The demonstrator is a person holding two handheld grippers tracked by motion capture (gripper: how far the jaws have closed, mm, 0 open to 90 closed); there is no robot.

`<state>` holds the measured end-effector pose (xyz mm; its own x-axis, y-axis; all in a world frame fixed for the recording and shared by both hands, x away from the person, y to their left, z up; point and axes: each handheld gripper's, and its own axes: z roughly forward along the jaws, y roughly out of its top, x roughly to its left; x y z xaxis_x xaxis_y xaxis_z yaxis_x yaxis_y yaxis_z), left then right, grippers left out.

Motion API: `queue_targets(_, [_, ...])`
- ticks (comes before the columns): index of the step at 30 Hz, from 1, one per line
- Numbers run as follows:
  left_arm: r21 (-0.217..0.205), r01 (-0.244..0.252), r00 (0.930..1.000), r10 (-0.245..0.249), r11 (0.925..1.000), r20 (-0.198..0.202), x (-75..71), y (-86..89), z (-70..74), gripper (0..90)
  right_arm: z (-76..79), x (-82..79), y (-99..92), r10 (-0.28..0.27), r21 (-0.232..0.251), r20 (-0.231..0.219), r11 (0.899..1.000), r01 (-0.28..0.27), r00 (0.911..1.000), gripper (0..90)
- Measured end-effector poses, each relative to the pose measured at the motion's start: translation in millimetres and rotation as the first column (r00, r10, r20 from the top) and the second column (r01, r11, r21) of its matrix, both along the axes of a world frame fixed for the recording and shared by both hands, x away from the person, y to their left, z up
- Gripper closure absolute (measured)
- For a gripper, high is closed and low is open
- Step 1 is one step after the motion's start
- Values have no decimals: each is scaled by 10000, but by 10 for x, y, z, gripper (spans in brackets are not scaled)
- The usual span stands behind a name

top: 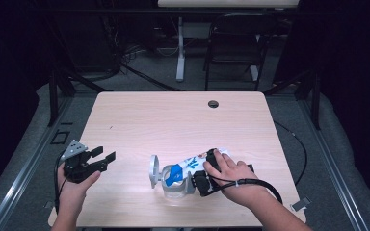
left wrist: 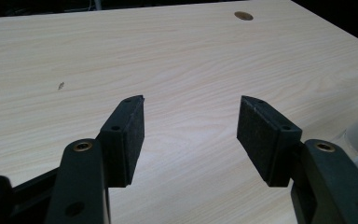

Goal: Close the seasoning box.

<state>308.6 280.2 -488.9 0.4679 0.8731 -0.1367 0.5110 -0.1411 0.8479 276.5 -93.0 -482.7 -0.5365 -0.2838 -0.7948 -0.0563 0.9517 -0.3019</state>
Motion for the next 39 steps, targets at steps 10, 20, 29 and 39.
queue_targets(10, [-23,4,10000,-4,10000,55,1,-3,-2,420,9,-11,15,100,-222,145,9997,-97,9998,449])
queue_targets(20, [-30,-2,10000,3,10000,53,0,-2,0,420,8,-9,21,164,-233,137,9996,-161,9998,451])
queue_targets(29, [-53,-33,10000,33,10000,-18,2,3,-6,419,19,-14,33,180,-406,235,9990,-170,9996,453])
queue_targets(39, [-91,-66,10000,66,9999,37,0,3,-3,419,35,-24,51,239,-529,309,9984,-223,9992,458])
